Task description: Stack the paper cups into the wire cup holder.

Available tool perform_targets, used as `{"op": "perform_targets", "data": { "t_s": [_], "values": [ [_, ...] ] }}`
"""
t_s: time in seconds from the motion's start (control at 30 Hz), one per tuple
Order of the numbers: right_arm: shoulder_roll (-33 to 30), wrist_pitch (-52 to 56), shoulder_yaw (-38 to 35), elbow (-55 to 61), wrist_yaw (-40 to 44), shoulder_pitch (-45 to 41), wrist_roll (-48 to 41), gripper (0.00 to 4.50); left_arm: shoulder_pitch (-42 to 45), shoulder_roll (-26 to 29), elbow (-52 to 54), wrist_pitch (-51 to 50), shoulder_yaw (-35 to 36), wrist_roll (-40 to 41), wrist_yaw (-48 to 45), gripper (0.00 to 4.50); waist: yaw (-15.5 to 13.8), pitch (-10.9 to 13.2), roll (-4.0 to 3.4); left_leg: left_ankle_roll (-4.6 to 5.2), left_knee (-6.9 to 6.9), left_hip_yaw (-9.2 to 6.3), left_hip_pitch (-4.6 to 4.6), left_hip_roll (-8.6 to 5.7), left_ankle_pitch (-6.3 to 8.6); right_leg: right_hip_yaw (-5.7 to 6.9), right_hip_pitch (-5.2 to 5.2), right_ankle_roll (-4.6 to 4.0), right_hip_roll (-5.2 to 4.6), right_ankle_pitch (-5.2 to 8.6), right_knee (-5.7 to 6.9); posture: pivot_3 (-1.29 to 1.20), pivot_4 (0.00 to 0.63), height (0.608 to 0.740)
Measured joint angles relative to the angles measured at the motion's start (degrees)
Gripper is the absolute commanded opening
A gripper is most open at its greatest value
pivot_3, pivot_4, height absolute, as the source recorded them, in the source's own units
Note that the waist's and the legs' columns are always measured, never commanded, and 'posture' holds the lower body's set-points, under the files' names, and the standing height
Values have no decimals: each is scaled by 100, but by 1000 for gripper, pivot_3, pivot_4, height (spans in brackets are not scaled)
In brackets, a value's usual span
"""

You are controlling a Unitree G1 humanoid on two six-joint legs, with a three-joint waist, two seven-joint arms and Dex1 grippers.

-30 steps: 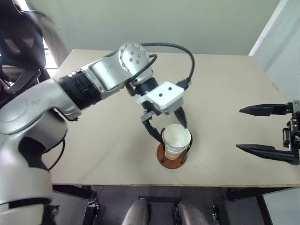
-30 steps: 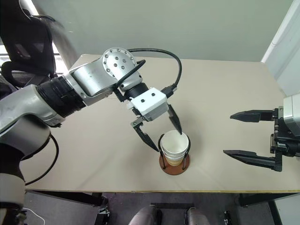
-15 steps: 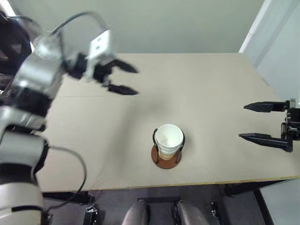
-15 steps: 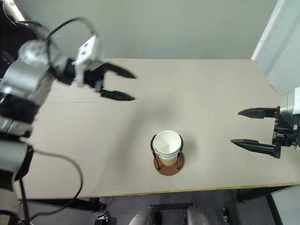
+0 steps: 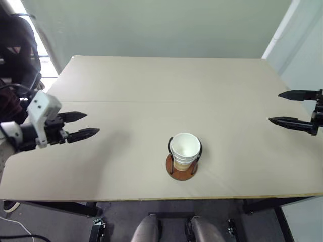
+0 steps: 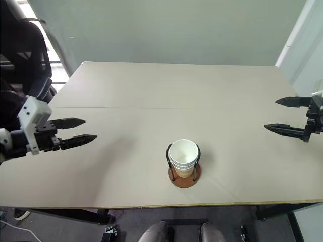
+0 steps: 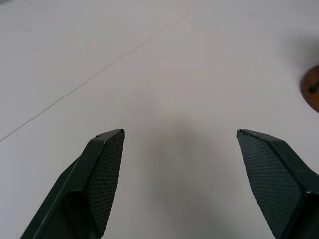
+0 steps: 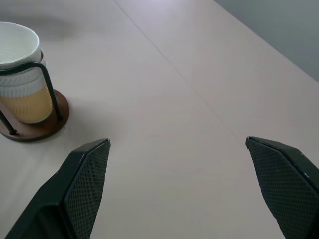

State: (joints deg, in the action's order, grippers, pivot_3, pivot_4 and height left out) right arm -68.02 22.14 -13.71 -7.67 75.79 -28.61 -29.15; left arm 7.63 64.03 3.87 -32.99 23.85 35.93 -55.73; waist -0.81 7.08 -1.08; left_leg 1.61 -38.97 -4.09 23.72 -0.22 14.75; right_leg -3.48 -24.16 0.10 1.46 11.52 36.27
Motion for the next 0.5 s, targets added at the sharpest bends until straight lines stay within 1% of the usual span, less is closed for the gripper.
{"op": "perform_targets", "data": {
  "t_s": [0.13, 0.3, 0.5],
  "values": [
    [172, -114, 307, -299, 173, -435, 162, 4500, -524, -212, 368, -236, 559, -23, 268, 3840, 43, 3, 4, -29, 2, -2, -22, 2, -29, -4, 1, -28, 5, -4, 31, 0, 150, 740],
    [412, -211, 548, -549, 241, -860, 340, 4500, -553, -314, 464, -326, 902, -70, 594, 3840, 56, 5, 7, -33, 2, -3, -42, 2, -52, -10, 2, -58, 7, -19, 62, 0, 150, 740],
    [613, -280, 637, -682, 298, -1040, 451, 4500, -615, -500, 345, -216, 927, -286, 698, 3840, 67, 6, 6, -39, 6, -4, -38, 2, -51, -17, -9, -62, 12, -19, 64, 0, 150, 740]
  ]
}}
